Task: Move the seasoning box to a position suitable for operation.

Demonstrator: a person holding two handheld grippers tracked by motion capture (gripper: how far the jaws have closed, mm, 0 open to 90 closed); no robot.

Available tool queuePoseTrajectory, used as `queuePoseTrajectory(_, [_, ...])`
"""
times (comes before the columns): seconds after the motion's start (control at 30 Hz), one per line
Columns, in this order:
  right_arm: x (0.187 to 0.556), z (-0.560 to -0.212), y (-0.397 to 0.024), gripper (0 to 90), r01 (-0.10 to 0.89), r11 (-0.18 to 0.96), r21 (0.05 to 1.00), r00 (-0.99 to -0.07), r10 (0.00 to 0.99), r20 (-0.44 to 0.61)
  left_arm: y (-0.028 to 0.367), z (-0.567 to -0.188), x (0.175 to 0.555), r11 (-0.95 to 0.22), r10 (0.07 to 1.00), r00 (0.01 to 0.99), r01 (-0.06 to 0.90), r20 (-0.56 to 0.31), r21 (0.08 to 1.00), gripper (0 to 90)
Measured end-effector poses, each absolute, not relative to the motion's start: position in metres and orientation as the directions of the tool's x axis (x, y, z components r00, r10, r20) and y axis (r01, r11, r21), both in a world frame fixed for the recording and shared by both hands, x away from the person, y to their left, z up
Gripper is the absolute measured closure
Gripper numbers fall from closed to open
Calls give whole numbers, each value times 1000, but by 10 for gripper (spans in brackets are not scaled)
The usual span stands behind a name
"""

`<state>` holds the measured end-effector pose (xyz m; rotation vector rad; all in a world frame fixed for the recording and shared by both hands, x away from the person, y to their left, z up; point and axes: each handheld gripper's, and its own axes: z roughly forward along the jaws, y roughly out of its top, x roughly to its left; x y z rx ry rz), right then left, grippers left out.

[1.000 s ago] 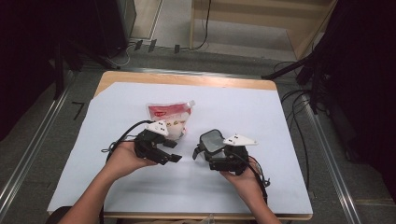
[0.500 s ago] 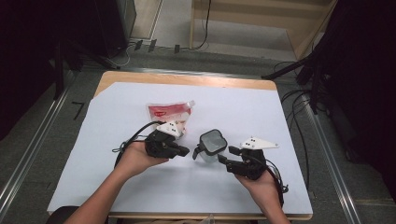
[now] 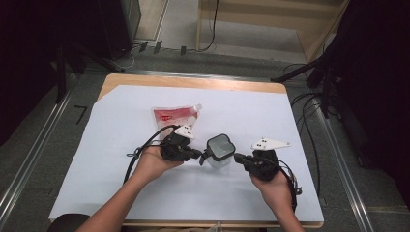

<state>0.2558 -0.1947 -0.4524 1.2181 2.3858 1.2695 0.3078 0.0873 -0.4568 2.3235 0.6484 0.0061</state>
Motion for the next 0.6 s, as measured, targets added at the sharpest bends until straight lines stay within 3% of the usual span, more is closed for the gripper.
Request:
queuePoseTrajectory(0.37, [265,-454,-196,900,622,250,742,-620,736,272,84,-460,305,-590,428,872,469,-238,657,900])
queuePoseTrajectory(0.6, [266,-456,-199,900,635,254,729,-610,744,272,78,-458,297,-586,425,876,458,-227,669,900])
